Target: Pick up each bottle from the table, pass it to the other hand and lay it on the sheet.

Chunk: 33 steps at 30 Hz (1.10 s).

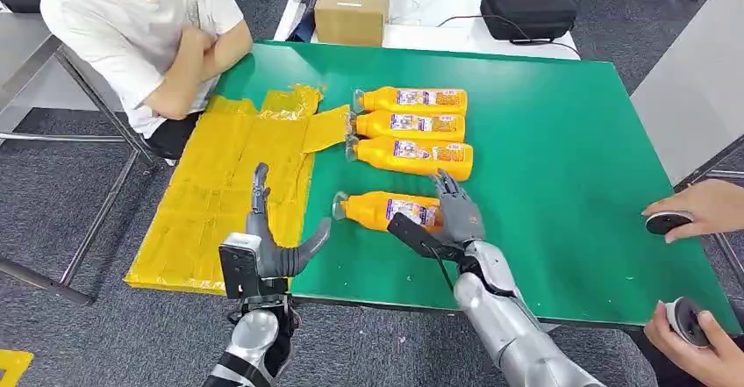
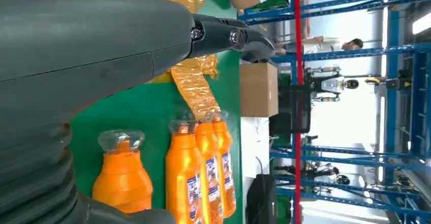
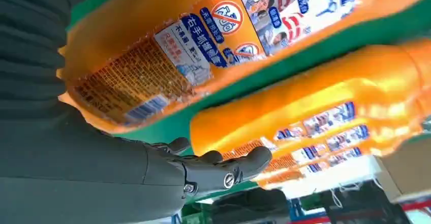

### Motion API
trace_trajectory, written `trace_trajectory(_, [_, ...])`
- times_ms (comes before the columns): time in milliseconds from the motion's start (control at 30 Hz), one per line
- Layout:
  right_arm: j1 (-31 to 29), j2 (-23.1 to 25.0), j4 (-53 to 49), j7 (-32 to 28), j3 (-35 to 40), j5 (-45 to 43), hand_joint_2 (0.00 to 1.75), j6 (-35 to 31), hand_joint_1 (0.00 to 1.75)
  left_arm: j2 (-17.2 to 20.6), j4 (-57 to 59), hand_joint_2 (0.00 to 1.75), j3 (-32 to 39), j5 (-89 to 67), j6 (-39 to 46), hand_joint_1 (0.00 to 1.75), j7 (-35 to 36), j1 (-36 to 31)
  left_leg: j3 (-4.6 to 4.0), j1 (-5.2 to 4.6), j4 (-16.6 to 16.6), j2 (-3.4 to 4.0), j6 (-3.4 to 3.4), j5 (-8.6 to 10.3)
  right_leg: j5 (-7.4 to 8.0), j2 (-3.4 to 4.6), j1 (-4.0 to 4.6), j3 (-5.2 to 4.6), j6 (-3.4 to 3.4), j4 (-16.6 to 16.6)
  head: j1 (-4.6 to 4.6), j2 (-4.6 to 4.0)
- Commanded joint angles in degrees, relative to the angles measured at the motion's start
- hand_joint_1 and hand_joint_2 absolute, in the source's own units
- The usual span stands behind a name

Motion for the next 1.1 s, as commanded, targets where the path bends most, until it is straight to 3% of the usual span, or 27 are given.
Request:
trace_trajectory(33, [-7.2, 0.1, 9.2, 6.3, 6.4, 4.0, 1.75, 8.4, 0.00, -0.1, 4.6, 1.75, 2.0, 1.3, -0.4, 0.00, 3.2, -3.2, 0.14, 0.02, 0.0, 0.12, -0.07, -0.04, -0.01, 0.12, 0.02, 0.10, -0.09, 0.0, 0.00, 0.00])
trace_trajectory(167, [-8.4, -0.9, 9.9, 10.9, 10.6, 7.5, 1.75, 13.9, 0.00, 0.0, 3.9, 1.75, 2.5, 0.3, 0.4, 0.00, 5.0, -2.8, 0.15, 0.03, 0.0, 0.05, -0.07, -0.02, -0.01, 0.04, 0.03, 0.12, -0.09, 0.0, 0.00, 0.00])
trace_trajectory(433, [-9.1, -2.4, 10.5, 12.4, 14.1, 7.6, 1.75, 19.4, 0.00, -0.2, 4.4, 1.75, 3.5, 0.4, -2.0, 0.00, 6.5, -2.5, 0.28, 0.03, 0.0, 0.01, -0.05, -0.03, -0.05, 0.01, 0.03, 0.26, -0.08, 0.0, 0.00, 0.00])
trace_trajectory(933, [-10.0, -3.2, 12.7, 15.9, 15.4, 8.8, 1.75, 20.5, 0.02, -0.3, 6.2, 1.75, 4.7, 0.6, -1.9, 0.00, 7.3, -3.2, 0.38, 0.02, 0.0, -0.06, -0.03, 0.02, -0.02, -0.06, 0.02, 0.37, -0.05, -0.1, 0.00, 0.00])
trace_trajectory(967, [-10.3, -3.3, 13.2, 16.2, 15.6, 8.9, 1.75, 20.9, 1.55, -1.1, 5.8, 1.75, 5.6, 0.6, -2.2, 0.00, 7.3, -3.0, 0.43, 0.04, 0.0, -0.09, -0.05, 0.01, -0.03, -0.08, 0.05, 0.43, -0.09, -0.1, -0.02, 0.00])
trace_trajectory(1000, [-10.4, -3.4, 13.8, 16.6, 15.6, 9.0, 1.75, 21.4, 1.75, -1.5, 5.5, 1.75, 5.8, 0.3, -2.1, 0.00, 7.7, -2.9, 0.37, 0.02, 0.0, -0.08, -0.03, 0.03, -0.01, -0.08, 0.02, 0.37, -0.06, 0.0, 0.00, 0.00])
trace_trajectory(1100, [-11.1, -4.2, 15.8, 17.8, 15.5, 8.6, 1.75, 24.0, 1.75, -2.1, 5.8, 1.75, 6.4, -0.2, -3.3, 0.00, 8.3, -3.3, 0.36, 0.03, 0.0, -0.08, -0.03, 0.03, -0.01, -0.08, 0.03, 0.36, -0.06, 0.0, -0.02, 0.00])
